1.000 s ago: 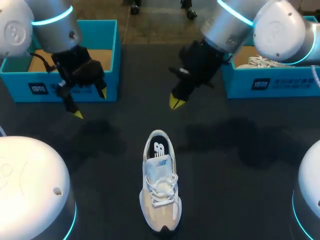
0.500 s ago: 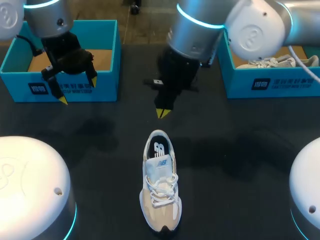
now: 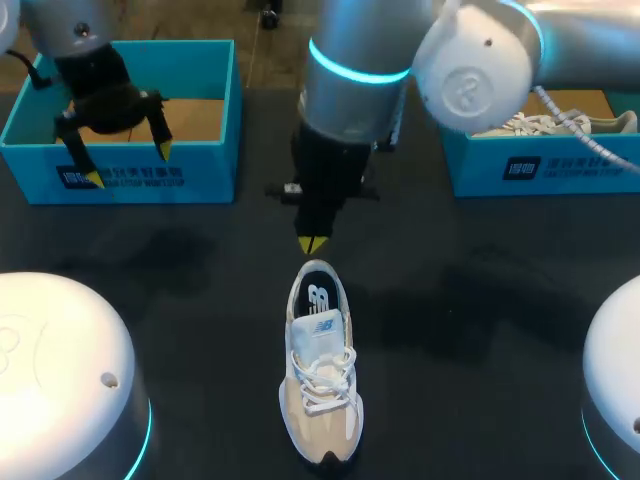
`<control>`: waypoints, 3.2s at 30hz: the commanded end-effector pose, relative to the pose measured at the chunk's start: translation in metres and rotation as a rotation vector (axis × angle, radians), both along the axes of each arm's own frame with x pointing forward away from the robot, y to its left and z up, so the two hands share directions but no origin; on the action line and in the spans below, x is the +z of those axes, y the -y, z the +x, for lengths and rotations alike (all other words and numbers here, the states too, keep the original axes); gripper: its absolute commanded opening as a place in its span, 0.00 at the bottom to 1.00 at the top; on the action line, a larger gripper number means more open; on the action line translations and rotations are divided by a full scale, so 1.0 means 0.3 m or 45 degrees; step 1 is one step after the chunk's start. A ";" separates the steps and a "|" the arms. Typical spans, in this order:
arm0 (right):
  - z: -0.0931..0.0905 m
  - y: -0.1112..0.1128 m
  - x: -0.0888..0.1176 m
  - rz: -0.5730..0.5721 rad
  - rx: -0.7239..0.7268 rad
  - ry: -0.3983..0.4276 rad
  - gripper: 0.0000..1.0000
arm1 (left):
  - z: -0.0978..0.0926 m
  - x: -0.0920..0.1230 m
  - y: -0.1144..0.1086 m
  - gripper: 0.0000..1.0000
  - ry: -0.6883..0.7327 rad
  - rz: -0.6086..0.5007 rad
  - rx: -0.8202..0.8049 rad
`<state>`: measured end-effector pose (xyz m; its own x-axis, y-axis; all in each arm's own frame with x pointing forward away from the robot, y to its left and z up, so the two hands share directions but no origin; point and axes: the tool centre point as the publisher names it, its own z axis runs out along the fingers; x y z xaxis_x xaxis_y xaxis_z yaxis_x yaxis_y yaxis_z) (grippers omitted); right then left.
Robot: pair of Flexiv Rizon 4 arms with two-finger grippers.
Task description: Take the shoe out of the shoebox, open the shoe tongue, remove and reinsert the insole, then place the shoe into the shoebox
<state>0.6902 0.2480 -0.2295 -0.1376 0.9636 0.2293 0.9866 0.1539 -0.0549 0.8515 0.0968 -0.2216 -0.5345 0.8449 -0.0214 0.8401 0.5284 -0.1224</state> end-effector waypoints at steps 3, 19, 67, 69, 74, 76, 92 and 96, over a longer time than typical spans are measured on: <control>-0.048 -0.054 -0.098 -0.084 0.002 0.016 0.00 | 0.092 0.015 -0.031 1.00 -0.017 0.031 -0.003; -0.060 -0.062 -0.124 -0.142 0.031 0.022 0.00 | 0.092 0.015 -0.031 1.00 -0.017 0.031 -0.003; -0.029 0.055 -0.453 -0.546 -0.150 0.014 0.00 | 0.092 0.015 -0.031 1.00 -0.017 0.031 -0.003; -0.037 0.042 -0.423 -0.582 -0.159 0.040 0.00 | 0.092 0.015 -0.031 1.00 -0.017 0.031 -0.003; -0.044 0.031 -0.377 -0.672 -0.202 0.004 0.00 | 0.092 0.015 -0.031 1.00 -0.017 0.031 -0.003; -0.042 0.036 -0.372 -0.701 -0.204 -0.006 0.00 | 0.092 0.015 -0.031 1.00 -0.017 0.031 -0.003; 0.033 0.106 -0.428 -0.828 -0.172 -0.081 0.00 | 0.092 0.015 -0.031 1.00 -0.017 0.031 -0.003; 0.041 0.125 -0.475 -0.811 -0.175 -0.102 0.00 | 0.092 0.015 -0.031 1.00 -0.017 0.031 -0.003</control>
